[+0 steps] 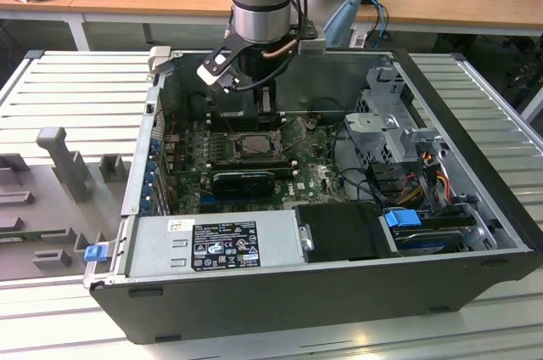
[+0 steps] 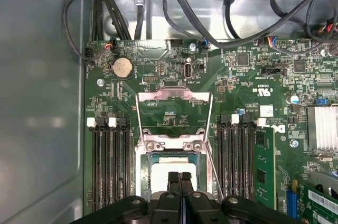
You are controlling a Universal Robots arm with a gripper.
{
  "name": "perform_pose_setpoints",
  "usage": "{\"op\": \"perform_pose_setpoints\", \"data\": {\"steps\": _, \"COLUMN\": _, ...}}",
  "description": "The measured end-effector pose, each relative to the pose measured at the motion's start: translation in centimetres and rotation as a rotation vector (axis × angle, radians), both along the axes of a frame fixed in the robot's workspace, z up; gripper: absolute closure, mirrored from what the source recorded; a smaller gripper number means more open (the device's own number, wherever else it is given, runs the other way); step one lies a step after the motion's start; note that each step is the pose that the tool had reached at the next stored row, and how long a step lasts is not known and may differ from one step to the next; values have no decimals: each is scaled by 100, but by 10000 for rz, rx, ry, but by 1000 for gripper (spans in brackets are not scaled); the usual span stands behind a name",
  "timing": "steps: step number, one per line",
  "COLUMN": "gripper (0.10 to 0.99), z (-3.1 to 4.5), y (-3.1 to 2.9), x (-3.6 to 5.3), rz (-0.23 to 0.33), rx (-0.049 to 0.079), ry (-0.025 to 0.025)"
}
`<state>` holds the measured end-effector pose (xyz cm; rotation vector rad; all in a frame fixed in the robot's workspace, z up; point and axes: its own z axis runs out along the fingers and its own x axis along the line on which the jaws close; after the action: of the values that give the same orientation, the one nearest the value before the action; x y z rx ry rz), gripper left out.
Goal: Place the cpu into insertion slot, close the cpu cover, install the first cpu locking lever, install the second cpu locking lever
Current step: 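Close the cpu cover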
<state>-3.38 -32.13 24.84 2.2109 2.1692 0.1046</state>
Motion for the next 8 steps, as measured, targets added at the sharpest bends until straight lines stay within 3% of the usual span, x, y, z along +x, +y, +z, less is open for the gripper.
{"op": "perform_pose_setpoints", "data": {"steps": 8, "gripper": 980, "z": 46, "y": -1, "x": 41, "rz": 2, "rx": -3, "ry": 3}}
